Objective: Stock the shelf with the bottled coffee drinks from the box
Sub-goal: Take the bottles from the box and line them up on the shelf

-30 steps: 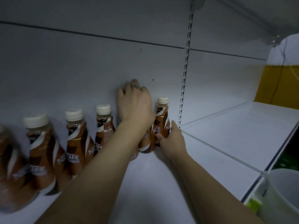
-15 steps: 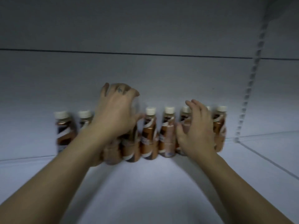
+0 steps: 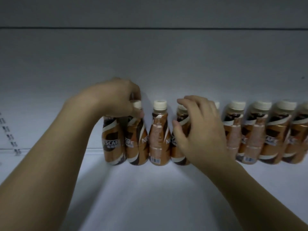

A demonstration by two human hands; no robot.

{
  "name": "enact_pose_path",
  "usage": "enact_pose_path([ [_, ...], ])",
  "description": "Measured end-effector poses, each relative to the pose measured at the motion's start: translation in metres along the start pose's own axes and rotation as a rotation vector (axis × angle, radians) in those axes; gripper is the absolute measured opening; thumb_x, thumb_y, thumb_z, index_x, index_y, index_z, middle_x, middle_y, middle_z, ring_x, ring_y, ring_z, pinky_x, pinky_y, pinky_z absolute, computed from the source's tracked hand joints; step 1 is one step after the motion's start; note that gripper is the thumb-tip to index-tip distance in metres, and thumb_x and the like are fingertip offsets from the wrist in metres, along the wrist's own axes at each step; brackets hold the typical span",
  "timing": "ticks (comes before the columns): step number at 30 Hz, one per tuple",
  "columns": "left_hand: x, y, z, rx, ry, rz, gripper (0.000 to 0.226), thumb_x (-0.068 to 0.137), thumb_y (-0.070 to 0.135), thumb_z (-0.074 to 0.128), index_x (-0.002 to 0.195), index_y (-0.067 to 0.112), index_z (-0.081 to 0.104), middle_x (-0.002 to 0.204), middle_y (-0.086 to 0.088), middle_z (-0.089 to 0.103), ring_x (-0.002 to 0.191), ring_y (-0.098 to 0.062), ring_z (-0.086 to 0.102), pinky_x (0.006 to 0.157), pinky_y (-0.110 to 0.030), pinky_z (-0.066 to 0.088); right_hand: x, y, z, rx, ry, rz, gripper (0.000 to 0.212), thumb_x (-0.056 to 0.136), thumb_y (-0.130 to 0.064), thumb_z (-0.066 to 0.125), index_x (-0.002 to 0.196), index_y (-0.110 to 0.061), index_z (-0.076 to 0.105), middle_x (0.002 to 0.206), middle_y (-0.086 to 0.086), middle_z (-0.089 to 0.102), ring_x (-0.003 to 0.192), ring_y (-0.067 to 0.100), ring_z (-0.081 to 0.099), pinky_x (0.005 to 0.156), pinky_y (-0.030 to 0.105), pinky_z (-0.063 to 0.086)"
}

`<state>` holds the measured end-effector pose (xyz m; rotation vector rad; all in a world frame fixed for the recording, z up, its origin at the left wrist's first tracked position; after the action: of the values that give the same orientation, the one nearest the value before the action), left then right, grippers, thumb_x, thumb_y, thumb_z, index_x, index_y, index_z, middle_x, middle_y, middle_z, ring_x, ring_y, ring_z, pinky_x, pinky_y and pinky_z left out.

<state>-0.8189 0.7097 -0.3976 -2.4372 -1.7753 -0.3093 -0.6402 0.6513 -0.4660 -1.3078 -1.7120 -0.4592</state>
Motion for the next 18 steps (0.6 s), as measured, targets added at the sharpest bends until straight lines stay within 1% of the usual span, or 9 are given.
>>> enact_pose_path([
  [4, 0.001, -0.004, 0.005, -0.090, -0.095, 0.049, 0.037, 0.078, 0.033, 0.074, 0.112, 0.036, 0.060, 0.104, 0.010, 0.063, 0.093, -0.017, 0.062, 0.082, -0.041, 0.055, -0.021, 0.006, 0.002, 0.132, -0.087, 0.067, 0.048, 0.082, -0.025, 0.065, 0.129, -0.018, 0.053, 0.124, -0.001, 0.055, 0.107, 0.006, 0.047, 0.090, 0.016, 0.034],
  [6, -0.001, -0.005, 0.004, -0.127, -0.091, 0.060, 0.039, 0.079, 0.029, 0.074, 0.114, 0.035, 0.059, 0.105, 0.011, 0.064, 0.095, -0.017, 0.062, 0.084, -0.041, 0.054, -0.023, 0.005, 0.005, 0.176, -0.118, 0.095, 0.052, 0.082, -0.026, 0.064, 0.132, -0.021, 0.051, 0.125, -0.003, 0.055, 0.104, 0.001, 0.046, 0.085, 0.010, 0.031],
  [8, -0.001, -0.007, 0.002, -0.136, -0.059, 0.058, 0.039, 0.077, 0.031, 0.077, 0.112, 0.031, 0.061, 0.104, 0.010, 0.066, 0.093, -0.016, 0.063, 0.084, -0.040, 0.054, -0.026, -0.003, 0.010, 0.182, -0.202, 0.050, 0.060, 0.084, -0.030, 0.063, 0.141, -0.026, 0.043, 0.129, -0.006, 0.053, 0.103, -0.001, 0.047, 0.085, 0.016, 0.039],
  [9, -0.001, -0.008, 0.001, -0.134, -0.038, 0.053, 0.038, 0.074, 0.034, 0.078, 0.109, 0.030, 0.062, 0.102, 0.009, 0.067, 0.091, -0.016, 0.063, 0.082, -0.039, 0.055, -0.029, -0.009, 0.015, 0.192, -0.281, 0.017, 0.067, 0.085, -0.033, 0.062, 0.146, -0.030, 0.034, 0.136, -0.008, 0.048, 0.106, -0.001, 0.047, 0.087, 0.020, 0.044],
  [10, -0.001, -0.008, 0.000, -0.128, -0.018, 0.045, 0.038, 0.072, 0.038, 0.079, 0.105, 0.028, 0.063, 0.100, 0.008, 0.068, 0.087, -0.015, 0.063, 0.079, -0.037, 0.055, -0.033, -0.012, 0.021, 0.201, -0.379, -0.003, 0.074, 0.086, -0.038, 0.061, 0.150, -0.036, 0.023, 0.147, -0.011, 0.037, 0.116, 0.001, 0.046, 0.094, 0.026, 0.047],
  [12, 0.000, -0.008, -0.001, -0.096, 0.025, 0.026, 0.039, 0.069, 0.046, 0.079, 0.099, 0.025, 0.065, 0.093, 0.006, 0.067, 0.080, -0.013, 0.062, 0.072, -0.034, 0.054, -0.041, -0.014, 0.035, 0.163, -0.580, 0.009, 0.088, 0.087, -0.048, 0.059, 0.151, -0.044, -0.001, 0.161, -0.013, 0.005, 0.143, 0.010, 0.025, 0.113, 0.036, 0.035],
  [13, 0.001, -0.007, -0.001, -0.074, 0.045, 0.011, 0.041, 0.068, 0.050, 0.078, 0.096, 0.023, 0.065, 0.091, 0.005, 0.067, 0.078, -0.013, 0.061, 0.070, -0.034, 0.055, -0.044, -0.014, 0.038, 0.128, -0.635, 0.018, 0.091, 0.088, -0.051, 0.058, 0.150, -0.046, -0.008, 0.162, -0.015, -0.007, 0.148, 0.012, 0.014, 0.117, 0.037, 0.028],
  [14, 0.001, -0.006, 0.000, -0.053, 0.062, -0.012, 0.044, 0.067, 0.053, 0.078, 0.095, 0.021, 0.065, 0.089, 0.003, 0.067, 0.077, -0.015, 0.061, 0.070, -0.036, 0.056, -0.045, -0.014, 0.040, 0.108, -0.648, 0.017, 0.091, 0.089, -0.051, 0.056, 0.149, -0.046, -0.011, 0.161, -0.015, -0.012, 0.149, 0.013, 0.009, 0.117, 0.036, 0.025],
  [18, 0.004, -0.003, -0.002, 0.116, 0.136, -0.089, 0.055, 0.062, 0.067, 0.072, 0.092, 0.021, 0.065, 0.086, 0.001, 0.066, 0.078, -0.020, 0.061, 0.075, -0.038, 0.053, -0.044, -0.017, 0.038, 0.062, -0.577, -0.017, 0.080, 0.093, -0.051, 0.049, 0.150, -0.045, -0.008, 0.162, -0.011, -0.010, 0.149, 0.015, 0.012, 0.115, 0.032, 0.025],
])
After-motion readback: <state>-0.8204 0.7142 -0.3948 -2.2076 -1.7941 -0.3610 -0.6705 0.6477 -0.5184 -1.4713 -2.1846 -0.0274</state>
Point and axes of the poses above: each hand's wrist, its own x-axis towards the middle knuckle, its own z-axis out of the palm, y = z × x, the point moved 5 cm from there along x, towards the middle knuckle
